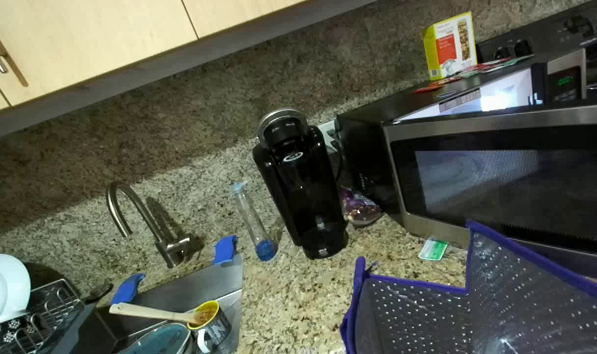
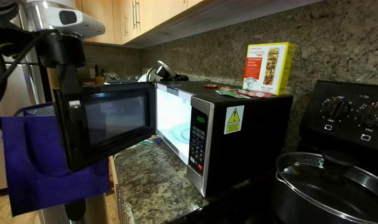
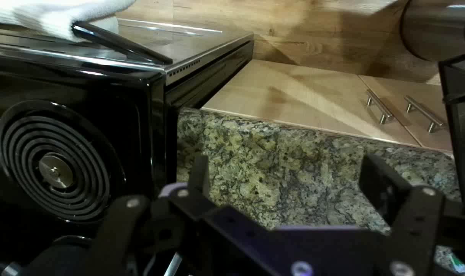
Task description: Take the white object from the top of the microwave and put it on the countertop
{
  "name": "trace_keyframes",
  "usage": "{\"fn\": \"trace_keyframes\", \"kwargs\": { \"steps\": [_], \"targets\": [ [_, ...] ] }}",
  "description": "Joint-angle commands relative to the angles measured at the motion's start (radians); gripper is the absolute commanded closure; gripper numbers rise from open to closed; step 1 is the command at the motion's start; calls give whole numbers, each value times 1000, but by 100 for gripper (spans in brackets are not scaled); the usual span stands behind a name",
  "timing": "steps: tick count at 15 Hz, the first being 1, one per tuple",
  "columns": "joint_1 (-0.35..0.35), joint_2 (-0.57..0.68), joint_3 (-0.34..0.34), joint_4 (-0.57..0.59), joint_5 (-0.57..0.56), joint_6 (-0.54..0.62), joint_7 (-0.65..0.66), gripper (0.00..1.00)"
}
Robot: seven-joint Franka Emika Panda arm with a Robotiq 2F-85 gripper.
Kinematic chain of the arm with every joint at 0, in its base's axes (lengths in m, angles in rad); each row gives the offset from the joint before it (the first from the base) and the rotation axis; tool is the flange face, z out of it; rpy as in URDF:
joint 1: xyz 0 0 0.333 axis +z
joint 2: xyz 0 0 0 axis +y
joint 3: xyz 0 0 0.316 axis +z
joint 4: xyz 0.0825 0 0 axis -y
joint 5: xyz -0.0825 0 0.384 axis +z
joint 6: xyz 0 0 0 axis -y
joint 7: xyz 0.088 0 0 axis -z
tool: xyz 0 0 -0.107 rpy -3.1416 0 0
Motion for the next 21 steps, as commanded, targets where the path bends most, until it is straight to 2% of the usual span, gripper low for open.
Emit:
{"fn": "trace_keyframes", "kwargs": {
  "steps": [1,2,8,15,16,17,21],
  "targets": [
    [17,1,-15,2,-8,-4,6,0],
    [15,6,-15,16,-16,-1,6,0],
    [86,44,-40,107,-34,60,-213,0],
    [177,114,-9,232,-104,40,-409,0],
    [186,111,0,236,-128,46,-424,0],
    [179,95,-16,210,-90,42,-372,0],
    [185,98,-19,213,-91,41,-372,0]
  ]
}}
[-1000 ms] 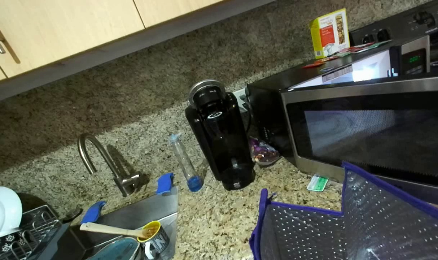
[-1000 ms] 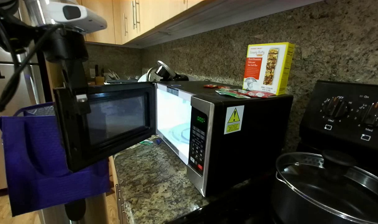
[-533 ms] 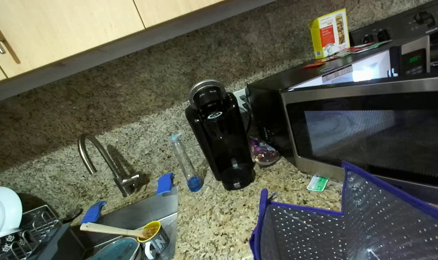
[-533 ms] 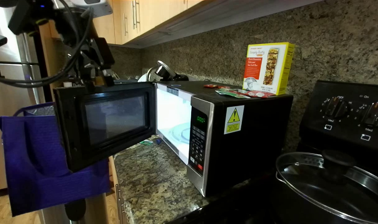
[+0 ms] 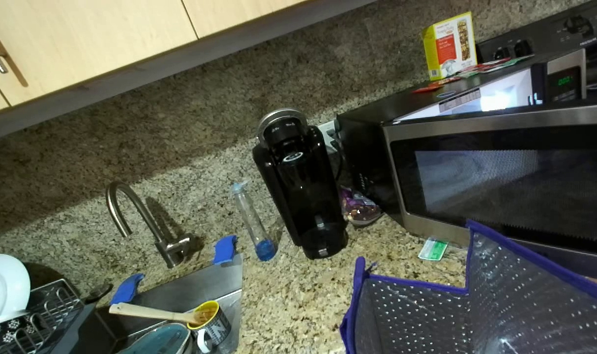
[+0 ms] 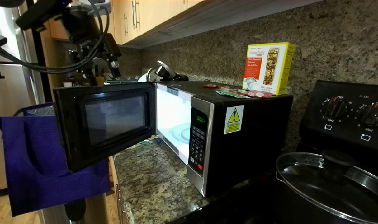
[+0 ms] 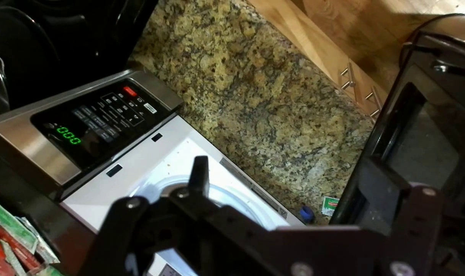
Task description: Take the white object from the top of the microwave and put it on the countertop
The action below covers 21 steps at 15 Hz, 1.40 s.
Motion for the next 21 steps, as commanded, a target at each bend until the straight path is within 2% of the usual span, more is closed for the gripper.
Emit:
{"fn": "trace_keyframes", "kwargs": {
  "steps": [1,4,9,11,14,17,19,20,21],
  "targets": [
    [3,0,-4,1,-1,-2,1,0],
    [39,14,-68,-43,44,173,-172,0],
    [83,123,-128,15,73,313,-447,0],
    [103,165,-140,53,98,323,-563,0],
    [107,221,-123,146,101,276,-717,0],
    [94,268,-90,264,44,210,-823,0],
    [89,309,-71,348,36,174,-849,0],
    [80,258,-71,260,61,215,-806,0],
    [80,273,-64,295,60,199,-816,0]
  ]
}}
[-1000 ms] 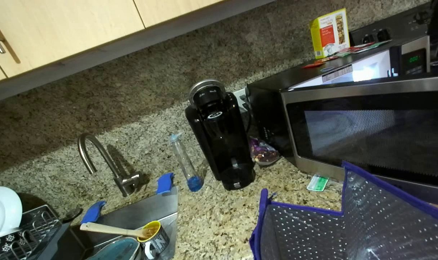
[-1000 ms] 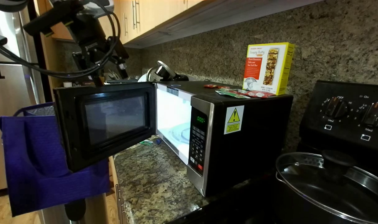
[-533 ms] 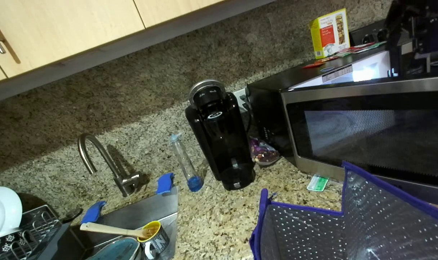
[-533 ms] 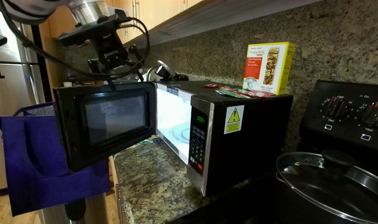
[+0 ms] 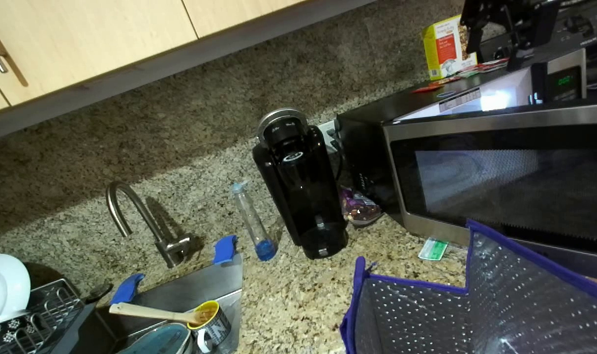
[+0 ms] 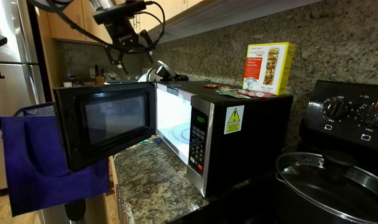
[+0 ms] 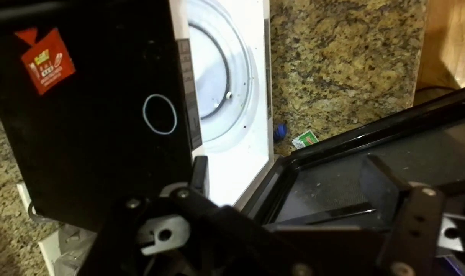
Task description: Take the white object from the top of the microwave and put it on the countertop
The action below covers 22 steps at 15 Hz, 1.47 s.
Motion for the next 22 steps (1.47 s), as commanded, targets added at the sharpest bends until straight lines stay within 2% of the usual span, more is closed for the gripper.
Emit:
{"fn": "trace_keyframes", "kwargs": {
  "steps": [1,8,12,22],
  "targets": [
    [-22,12,26,23,3,-12,-8,0],
    [-27,106,30,76,54,18,13,0],
    [-40,164,32,128,29,10,55,0],
    [-67,308,35,281,7,-58,34,0]
  ]
}}
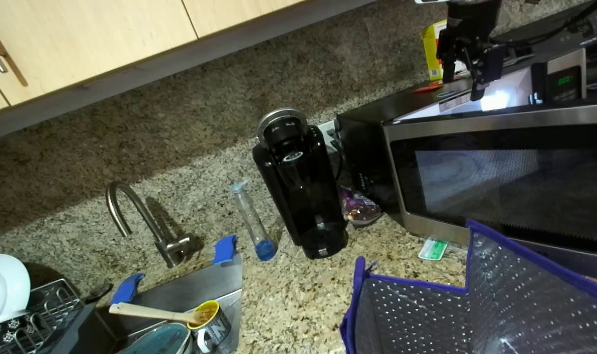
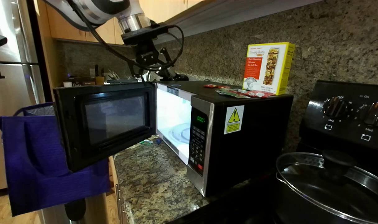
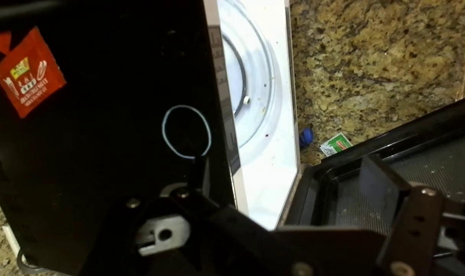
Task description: Take the white object from the top of the microwave and put it on the countertop
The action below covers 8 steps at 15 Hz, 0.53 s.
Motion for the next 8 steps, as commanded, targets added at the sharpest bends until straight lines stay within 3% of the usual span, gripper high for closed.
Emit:
{"fn": "trace_keyframes", "kwargs": {
  "steps": [1,8],
  "targets": [
    [-24,74,21,85,-12,-59,-5,0],
    [-35,121,21,145,-14,-87,8,0]
  ]
}}
